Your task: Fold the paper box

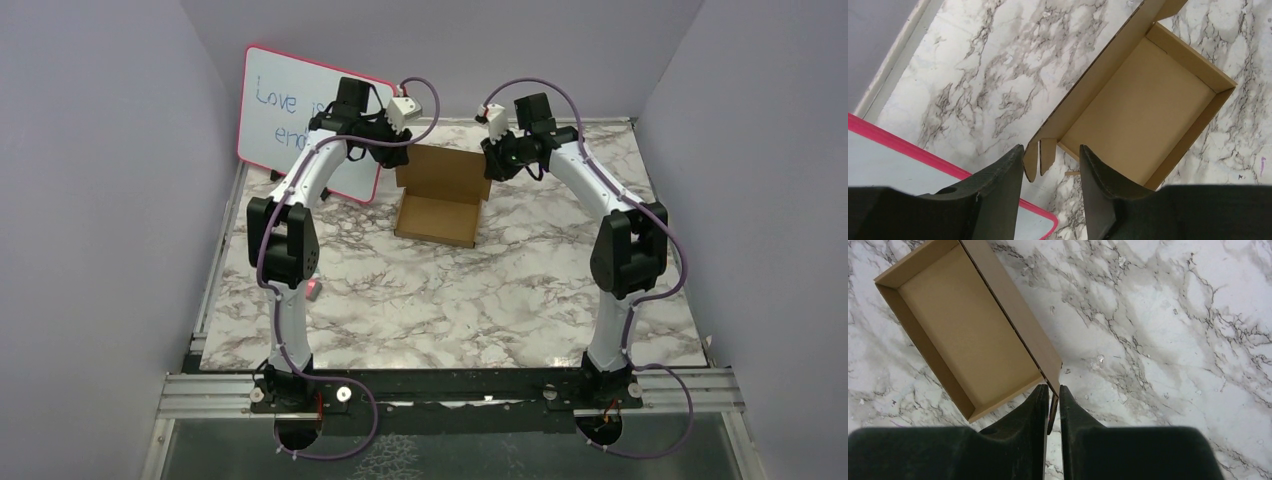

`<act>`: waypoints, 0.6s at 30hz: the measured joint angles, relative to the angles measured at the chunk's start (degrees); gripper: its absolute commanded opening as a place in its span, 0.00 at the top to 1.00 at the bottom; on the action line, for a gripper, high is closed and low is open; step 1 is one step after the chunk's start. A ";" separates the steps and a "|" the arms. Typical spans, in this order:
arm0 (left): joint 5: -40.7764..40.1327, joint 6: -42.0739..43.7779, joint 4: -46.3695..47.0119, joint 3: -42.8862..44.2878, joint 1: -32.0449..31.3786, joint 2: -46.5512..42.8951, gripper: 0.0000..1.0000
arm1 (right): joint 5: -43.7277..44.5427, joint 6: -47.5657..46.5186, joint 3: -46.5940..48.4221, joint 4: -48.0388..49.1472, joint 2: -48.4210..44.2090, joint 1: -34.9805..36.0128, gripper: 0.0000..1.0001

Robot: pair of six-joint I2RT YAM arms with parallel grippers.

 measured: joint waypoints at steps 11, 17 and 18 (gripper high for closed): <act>-1.22 4.74 -5.81 4.00 0.00 3.58 0.78 | -0.20 -2.69 0.00 -0.44 0.15 0.00 0.99; -1.07 6.21 -7.93 4.02 0.00 4.17 0.94 | -0.61 -3.89 0.02 -0.63 0.17 0.00 0.99; -1.07 6.38 -8.26 4.13 0.00 4.17 0.97 | -0.63 -4.04 0.07 -0.79 0.17 0.00 0.99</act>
